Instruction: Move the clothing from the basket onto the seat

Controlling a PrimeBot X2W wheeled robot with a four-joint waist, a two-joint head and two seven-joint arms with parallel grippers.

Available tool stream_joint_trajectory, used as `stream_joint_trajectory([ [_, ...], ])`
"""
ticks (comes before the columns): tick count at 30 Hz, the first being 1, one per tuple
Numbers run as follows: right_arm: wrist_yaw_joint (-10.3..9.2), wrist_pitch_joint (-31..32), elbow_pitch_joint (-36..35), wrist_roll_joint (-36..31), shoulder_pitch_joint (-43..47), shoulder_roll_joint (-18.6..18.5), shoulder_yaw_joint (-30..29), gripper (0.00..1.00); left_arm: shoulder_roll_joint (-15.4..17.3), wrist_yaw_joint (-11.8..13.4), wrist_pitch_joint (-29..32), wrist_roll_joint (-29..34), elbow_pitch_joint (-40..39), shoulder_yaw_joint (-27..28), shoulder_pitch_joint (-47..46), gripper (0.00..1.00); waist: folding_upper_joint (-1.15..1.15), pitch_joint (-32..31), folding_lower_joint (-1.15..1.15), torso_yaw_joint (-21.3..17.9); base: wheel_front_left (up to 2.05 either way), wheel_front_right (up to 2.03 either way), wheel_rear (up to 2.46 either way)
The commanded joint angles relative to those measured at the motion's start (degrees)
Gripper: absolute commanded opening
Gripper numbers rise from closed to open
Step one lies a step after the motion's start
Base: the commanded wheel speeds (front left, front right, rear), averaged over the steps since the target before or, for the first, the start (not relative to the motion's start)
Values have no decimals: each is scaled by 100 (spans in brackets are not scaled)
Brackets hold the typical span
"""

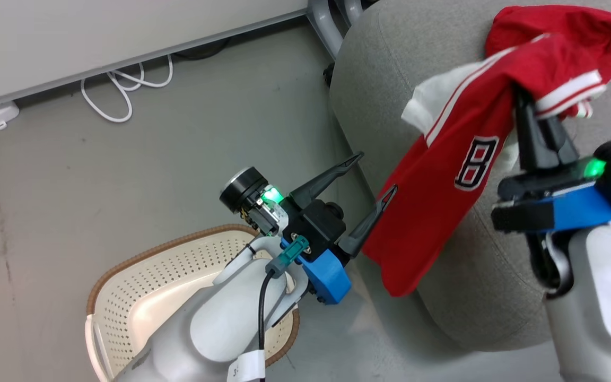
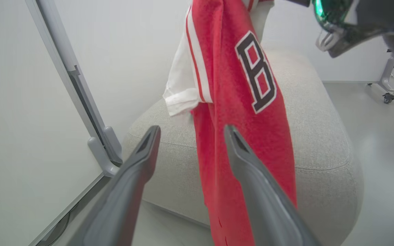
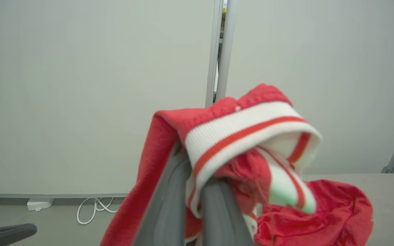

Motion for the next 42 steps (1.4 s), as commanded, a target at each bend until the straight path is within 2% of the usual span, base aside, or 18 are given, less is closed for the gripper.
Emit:
stream_joint_trajectory([
  [1, 1, -23, -70, -10, -294, -50, -62, 0, 53, -12, -17, 44, -23, 41, -116, 100, 0, 218, 0, 56, 0, 0, 0],
  [8, 1, -23, -324, 9, -1928, -454, -987, 0, 181, -24, 25, 196, -58, -19, -608, 100, 0, 1150, 0, 228, 0, 0, 0],
  [15, 1, -22, -267, -8, -3414, -1400, -2086, 0, 317, -34, 115, 330, -190, -76, -1059, 100, 0, 1996, 0, 330, 0, 0, 0],
  [19, 1, -22, 95, -109, -3776, -2042, -2441, 0, 364, -37, 155, 370, -259, -100, -1239, 100, 0, 2315, 0, 356, 0, 0, 0],
  [23, 1, -22, 544, -190, -3622, -2413, -2750, 0, 366, -23, 164, 384, -309, -130, -1336, 100, 0, 2519, 0, 369, 0, 0, 0],
  [31, 0, -23, 1218, -350, -2883, -2229, -2896, 0, 437, 1, 139, 370, -347, -150, -1404, 100, 0, 2647, 0, 322, 0, 0, 0],
  [42, 0, -22, 2403, -470, -2284, -1649, -2904, 0, 478, -13, 113, 326, -369, -251, -1470, 100, 0, 2669, 0, 381, 0, 0, 0],
])
